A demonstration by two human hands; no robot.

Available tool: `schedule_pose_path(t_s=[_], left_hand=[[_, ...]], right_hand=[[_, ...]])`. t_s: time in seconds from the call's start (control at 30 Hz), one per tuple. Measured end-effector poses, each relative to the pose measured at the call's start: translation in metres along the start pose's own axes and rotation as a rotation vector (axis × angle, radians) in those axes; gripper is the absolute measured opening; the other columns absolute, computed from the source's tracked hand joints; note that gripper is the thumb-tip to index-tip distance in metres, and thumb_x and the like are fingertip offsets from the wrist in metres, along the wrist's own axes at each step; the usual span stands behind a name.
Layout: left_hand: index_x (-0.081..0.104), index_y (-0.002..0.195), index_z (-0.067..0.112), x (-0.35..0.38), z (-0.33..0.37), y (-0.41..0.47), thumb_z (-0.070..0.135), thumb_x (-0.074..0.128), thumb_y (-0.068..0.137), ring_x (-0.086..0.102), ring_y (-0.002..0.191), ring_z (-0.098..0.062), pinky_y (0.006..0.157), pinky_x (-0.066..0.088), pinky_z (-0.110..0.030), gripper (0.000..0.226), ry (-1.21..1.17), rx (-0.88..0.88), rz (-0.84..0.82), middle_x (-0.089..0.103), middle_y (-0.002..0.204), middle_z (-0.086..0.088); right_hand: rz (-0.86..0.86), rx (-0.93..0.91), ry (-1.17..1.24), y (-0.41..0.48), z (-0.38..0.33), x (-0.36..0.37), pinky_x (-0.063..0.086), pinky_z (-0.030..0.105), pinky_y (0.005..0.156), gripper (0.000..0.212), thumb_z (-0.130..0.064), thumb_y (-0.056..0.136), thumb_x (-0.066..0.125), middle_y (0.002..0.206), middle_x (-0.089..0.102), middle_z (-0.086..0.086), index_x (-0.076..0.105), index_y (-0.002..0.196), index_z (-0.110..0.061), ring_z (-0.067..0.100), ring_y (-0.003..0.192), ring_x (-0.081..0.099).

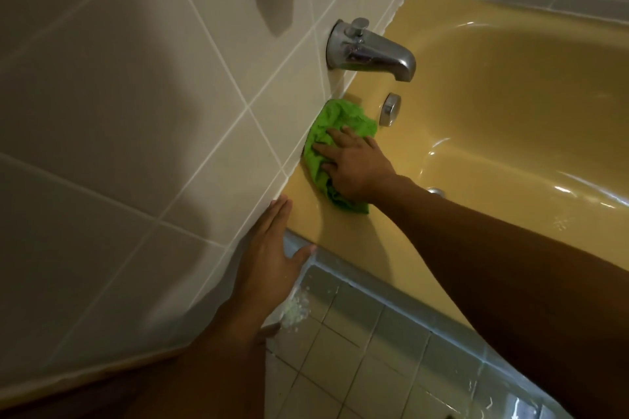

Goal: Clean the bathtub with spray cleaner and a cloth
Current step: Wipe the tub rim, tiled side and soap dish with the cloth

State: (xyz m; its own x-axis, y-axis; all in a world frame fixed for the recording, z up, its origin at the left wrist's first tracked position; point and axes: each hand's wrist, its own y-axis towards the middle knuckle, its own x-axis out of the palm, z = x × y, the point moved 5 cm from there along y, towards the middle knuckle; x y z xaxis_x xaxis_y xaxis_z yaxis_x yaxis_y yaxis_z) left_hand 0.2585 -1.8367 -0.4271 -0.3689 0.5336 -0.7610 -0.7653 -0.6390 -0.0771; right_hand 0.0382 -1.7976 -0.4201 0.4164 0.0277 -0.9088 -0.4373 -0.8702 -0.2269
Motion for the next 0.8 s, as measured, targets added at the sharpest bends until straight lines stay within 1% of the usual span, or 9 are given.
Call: schedule_pose_path(t_s=[0.13,0.23,0.3,0.37,0.43,0.5,0.57,0.67,0.8], left_hand=[[0.035,0.159,0.023,-0.015,-0.004,-0.006,0.01,0.074,0.093,0.031,0.148,-0.006,0.122,0.03,-0.028,0.077,-0.004,-0.037,0.014,0.035,0.163,0.009],[0.033,0.16,0.03,-0.025,-0.008,-0.009,-0.005,0.063,0.094,0.033,0.147,0.002,0.12,0.033,-0.025,0.08,0.004,-0.046,-0.032,0.029,0.159,0.032],[0.03,0.161,0.029,-0.028,-0.011,-0.01,-0.016,0.054,0.091,0.037,0.128,0.027,0.106,0.034,-0.004,0.086,-0.018,-0.091,-0.085,0.028,0.145,0.053],[0.027,0.161,0.027,-0.03,-0.009,-0.008,-0.023,0.048,0.085,0.04,0.111,0.035,0.089,0.032,0.005,0.093,-0.053,-0.133,-0.129,0.037,0.145,0.045],[0.03,0.16,0.026,-0.032,-0.008,-0.006,-0.023,0.048,0.081,0.046,0.119,0.022,0.092,0.035,0.001,0.096,-0.062,-0.151,-0.143,0.043,0.152,0.03],[0.035,0.159,0.027,-0.032,-0.007,-0.005,-0.022,0.049,0.078,0.049,0.135,-0.005,0.106,0.041,-0.016,0.095,-0.048,-0.136,-0.139,0.041,0.157,0.022],[0.036,0.158,0.028,-0.03,-0.007,-0.005,-0.021,0.05,0.077,0.055,0.133,-0.023,0.105,0.048,-0.029,0.096,-0.038,-0.113,-0.158,0.04,0.16,0.018],[0.034,0.159,0.03,-0.032,-0.009,-0.003,-0.021,0.049,0.078,0.063,0.117,-0.021,0.085,0.051,-0.023,0.097,-0.048,-0.129,-0.192,0.039,0.159,0.021],[0.034,0.159,0.033,-0.035,-0.013,0.001,-0.02,0.048,0.078,0.064,0.111,-0.008,0.081,0.053,-0.023,0.098,-0.053,-0.142,-0.226,0.039,0.158,0.024]], right_hand=[[0.013,-0.012,-0.02,-0.004,-0.012,0.011,0.001,0.054,0.125,0.057,-0.051,0.106,0.033,0.171,0.004,0.003,0.022,0.16,-0.038,0.028,0.157,-0.004],[-0.006,-0.069,-0.056,-0.016,-0.018,0.015,-0.001,0.056,0.125,0.062,-0.06,0.103,0.031,0.171,0.001,0.004,0.019,0.16,-0.039,0.029,0.157,-0.007],[-0.004,-0.107,-0.079,-0.027,-0.026,0.021,-0.003,0.056,0.125,0.067,-0.067,0.1,0.026,0.171,-0.002,0.005,0.016,0.161,-0.041,0.03,0.157,-0.009],[0.003,-0.139,-0.094,-0.042,-0.032,0.027,-0.005,0.055,0.125,0.069,-0.071,0.099,0.024,0.171,-0.003,0.005,0.014,0.161,-0.042,0.03,0.157,-0.011],[0.011,-0.162,-0.095,-0.062,-0.032,0.031,-0.004,0.054,0.126,0.067,-0.07,0.099,0.024,0.171,-0.001,0.005,0.015,0.16,-0.043,0.029,0.157,-0.01],[0.024,-0.165,-0.07,-0.088,-0.027,0.036,0.003,0.053,0.126,0.063,-0.066,0.101,0.023,0.171,0.004,0.004,0.018,0.159,-0.042,0.028,0.158,-0.005],[0.099,-0.104,-0.02,-0.116,-0.014,0.041,0.017,0.051,0.125,0.06,-0.06,0.101,0.022,0.17,0.014,0.004,0.028,0.158,-0.039,0.028,0.157,0.007],[0.229,0.09,0.136,-0.138,0.009,0.04,0.029,0.044,0.122,0.055,-0.051,0.106,0.03,0.167,0.026,0.01,0.038,0.156,-0.031,0.031,0.153,0.025],[0.22,0.197,0.276,-0.117,0.005,0.039,0.021,0.044,0.126,0.054,-0.039,0.108,0.037,0.17,0.011,0.01,0.028,0.161,-0.026,0.027,0.158,0.006]])
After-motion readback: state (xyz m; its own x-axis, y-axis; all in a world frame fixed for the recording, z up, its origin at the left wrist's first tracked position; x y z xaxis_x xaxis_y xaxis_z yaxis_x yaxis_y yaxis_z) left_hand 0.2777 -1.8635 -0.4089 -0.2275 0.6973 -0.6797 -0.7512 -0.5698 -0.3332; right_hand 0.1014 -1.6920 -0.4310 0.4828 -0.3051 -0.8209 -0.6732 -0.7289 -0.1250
